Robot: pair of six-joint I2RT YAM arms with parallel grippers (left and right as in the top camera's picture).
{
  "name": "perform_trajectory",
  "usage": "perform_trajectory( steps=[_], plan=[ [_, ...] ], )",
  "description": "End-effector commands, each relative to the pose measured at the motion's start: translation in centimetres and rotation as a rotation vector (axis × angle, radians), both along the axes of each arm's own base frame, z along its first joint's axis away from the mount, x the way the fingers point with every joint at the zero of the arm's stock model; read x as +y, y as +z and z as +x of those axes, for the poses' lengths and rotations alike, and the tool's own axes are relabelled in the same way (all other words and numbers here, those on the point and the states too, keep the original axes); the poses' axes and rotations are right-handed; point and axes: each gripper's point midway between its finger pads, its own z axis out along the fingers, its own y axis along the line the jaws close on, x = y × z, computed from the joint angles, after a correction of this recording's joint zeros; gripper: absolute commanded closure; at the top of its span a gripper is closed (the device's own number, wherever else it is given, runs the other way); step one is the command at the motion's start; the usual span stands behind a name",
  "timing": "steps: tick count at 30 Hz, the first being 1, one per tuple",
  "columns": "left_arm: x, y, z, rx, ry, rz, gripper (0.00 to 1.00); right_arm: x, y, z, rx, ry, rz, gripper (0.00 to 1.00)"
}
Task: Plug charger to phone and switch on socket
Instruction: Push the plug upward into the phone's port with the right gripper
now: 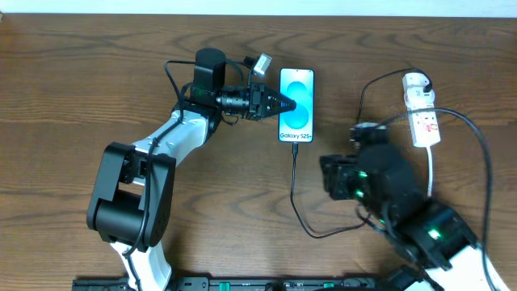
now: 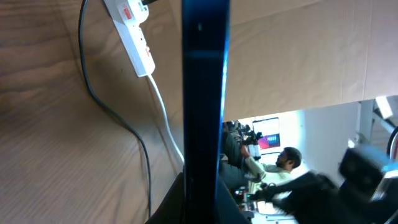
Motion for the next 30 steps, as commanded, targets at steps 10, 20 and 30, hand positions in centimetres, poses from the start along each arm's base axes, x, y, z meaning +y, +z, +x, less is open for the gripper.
perform_trajectory(
  steps=[10, 20, 30],
  plan=[
    [-0.1, 1.6, -0.4, 0.182, -0.021, -0.012, 0.93, 6.2, -5.0, 2.3, 0.104, -0.029, -0.001, 0.49],
    [-0.1, 1.8, -1.0, 0.185, -0.055, -0.022, 0.93, 6.9, -4.5, 3.1, 0.072, -0.027, 0.028, 0.99],
    [-0.7, 1.9, -1.8, 0.182, -0.092, -0.026, 0.93, 6.1, -2.9, 5.5, -0.015, -0.096, 0.064, 0.99]
  ],
)
